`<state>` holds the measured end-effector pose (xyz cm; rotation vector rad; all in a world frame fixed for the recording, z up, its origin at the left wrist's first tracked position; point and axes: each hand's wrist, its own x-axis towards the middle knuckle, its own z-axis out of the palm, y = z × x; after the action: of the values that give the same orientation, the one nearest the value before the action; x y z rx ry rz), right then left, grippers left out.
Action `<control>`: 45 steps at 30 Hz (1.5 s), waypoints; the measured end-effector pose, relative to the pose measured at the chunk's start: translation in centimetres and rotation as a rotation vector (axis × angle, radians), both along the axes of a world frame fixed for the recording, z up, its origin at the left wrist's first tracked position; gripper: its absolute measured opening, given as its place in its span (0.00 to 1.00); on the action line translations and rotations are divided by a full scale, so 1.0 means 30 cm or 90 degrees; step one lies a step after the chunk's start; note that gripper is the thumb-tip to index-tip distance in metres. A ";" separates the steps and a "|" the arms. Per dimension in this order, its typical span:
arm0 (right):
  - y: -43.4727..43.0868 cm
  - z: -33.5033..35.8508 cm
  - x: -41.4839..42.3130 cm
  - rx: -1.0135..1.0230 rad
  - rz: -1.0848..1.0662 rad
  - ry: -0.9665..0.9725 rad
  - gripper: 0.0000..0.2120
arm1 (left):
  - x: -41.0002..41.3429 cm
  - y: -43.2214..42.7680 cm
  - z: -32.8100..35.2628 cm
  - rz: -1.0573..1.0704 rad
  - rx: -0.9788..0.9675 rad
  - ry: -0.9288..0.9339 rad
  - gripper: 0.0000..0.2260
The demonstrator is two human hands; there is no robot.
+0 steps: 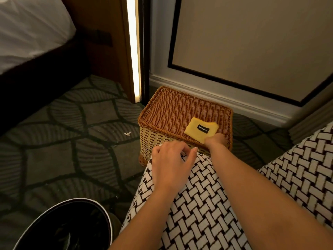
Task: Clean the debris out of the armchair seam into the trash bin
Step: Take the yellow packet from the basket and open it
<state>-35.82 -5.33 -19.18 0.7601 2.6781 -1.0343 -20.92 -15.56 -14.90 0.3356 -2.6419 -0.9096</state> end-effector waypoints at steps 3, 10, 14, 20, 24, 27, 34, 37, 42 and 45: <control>-0.018 0.043 0.040 -0.053 0.057 0.072 0.12 | 0.001 0.000 0.000 -0.001 -0.011 -0.005 0.12; 0.000 0.140 0.211 -0.110 0.174 0.250 0.08 | 0.064 0.038 0.046 -0.004 0.168 -0.020 0.10; 0.032 0.215 0.367 -0.142 0.156 0.302 0.08 | 0.151 0.078 0.075 -0.013 0.324 -0.067 0.15; 0.103 0.247 0.650 -0.155 0.171 0.244 0.10 | 0.328 0.104 0.220 -0.030 0.543 -0.162 0.12; 0.143 0.279 0.820 -0.177 0.158 0.180 0.11 | 0.454 0.119 0.291 -0.049 0.658 -0.227 0.18; 0.145 0.345 0.916 -0.214 0.183 0.195 0.10 | 0.518 0.129 0.357 -0.013 0.706 -0.230 0.22; 0.156 0.525 1.083 -0.299 0.241 0.304 0.09 | 0.589 0.158 0.545 0.117 0.609 -0.169 0.27; 0.170 0.575 1.168 -0.324 0.290 0.354 0.06 | 0.618 0.156 0.601 0.145 0.641 -0.120 0.30; 0.230 0.644 1.281 -0.287 0.326 0.394 0.07 | 0.677 0.176 0.706 0.136 0.732 -0.075 0.23; 0.284 0.678 1.311 -0.290 0.350 0.395 0.08 | 0.703 0.183 0.730 0.089 0.750 -0.114 0.28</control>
<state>3.49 3.18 1.17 -0.4305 2.6411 -1.8096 0.18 -10.08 6.99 0.8581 -1.8512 -2.3558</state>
